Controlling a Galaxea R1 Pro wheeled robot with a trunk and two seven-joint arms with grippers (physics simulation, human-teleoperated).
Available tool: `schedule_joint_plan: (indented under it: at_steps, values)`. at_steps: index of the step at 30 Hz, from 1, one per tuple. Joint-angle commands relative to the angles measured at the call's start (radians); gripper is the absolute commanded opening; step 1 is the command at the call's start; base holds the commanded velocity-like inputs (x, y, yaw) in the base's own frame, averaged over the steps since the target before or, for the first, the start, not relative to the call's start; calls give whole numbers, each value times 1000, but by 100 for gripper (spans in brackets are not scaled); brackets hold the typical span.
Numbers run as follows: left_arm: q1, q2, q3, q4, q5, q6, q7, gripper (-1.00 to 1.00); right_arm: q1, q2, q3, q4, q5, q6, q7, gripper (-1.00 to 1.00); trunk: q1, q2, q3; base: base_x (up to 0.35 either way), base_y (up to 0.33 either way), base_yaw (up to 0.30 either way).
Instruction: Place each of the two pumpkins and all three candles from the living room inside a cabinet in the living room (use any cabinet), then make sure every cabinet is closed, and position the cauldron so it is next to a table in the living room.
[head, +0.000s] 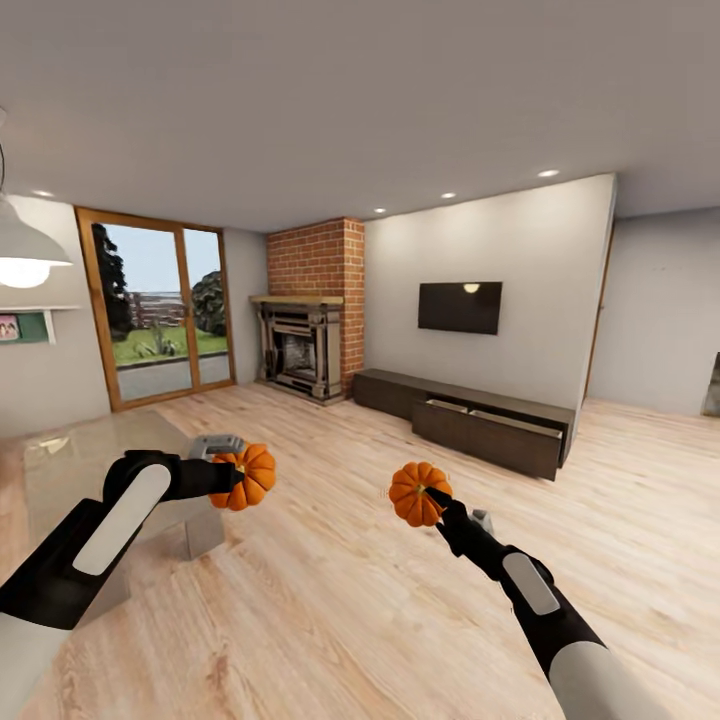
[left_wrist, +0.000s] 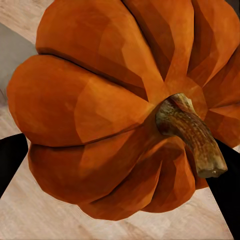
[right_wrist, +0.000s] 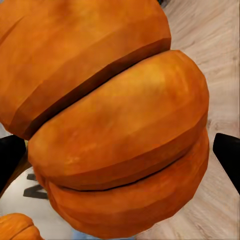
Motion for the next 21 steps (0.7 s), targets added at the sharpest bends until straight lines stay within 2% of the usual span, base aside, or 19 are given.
schedule_joint_plan:
  at_steps: [1, 3, 6, 21]
  values:
    - [-1, 1, -2, -1, 7, 1, 11, -100, -1, 0, -18, 0, -9, 9, -1, -100, -4, 6, 2, 0, 0, -283]
    - [-1, 1, -2, -1, 7, 1, 11, -100, -1, -1, -56, 1, -7, 10, -3, -100, -12, 20, 9, 0, 0, -283]
    - [-1, 1, -2, -1, 7, 1, 11, -100, -1, -1, -82, 1, -6, 11, -4, -100, -23, 41, 20, 0, 0, -283]
    - [-1, 2, -2, -1, 7, 1, 11, -100, 5, -2, -92, 1, -6, 10, -4, -100, -81, 146, 73, 0, 0, -283]
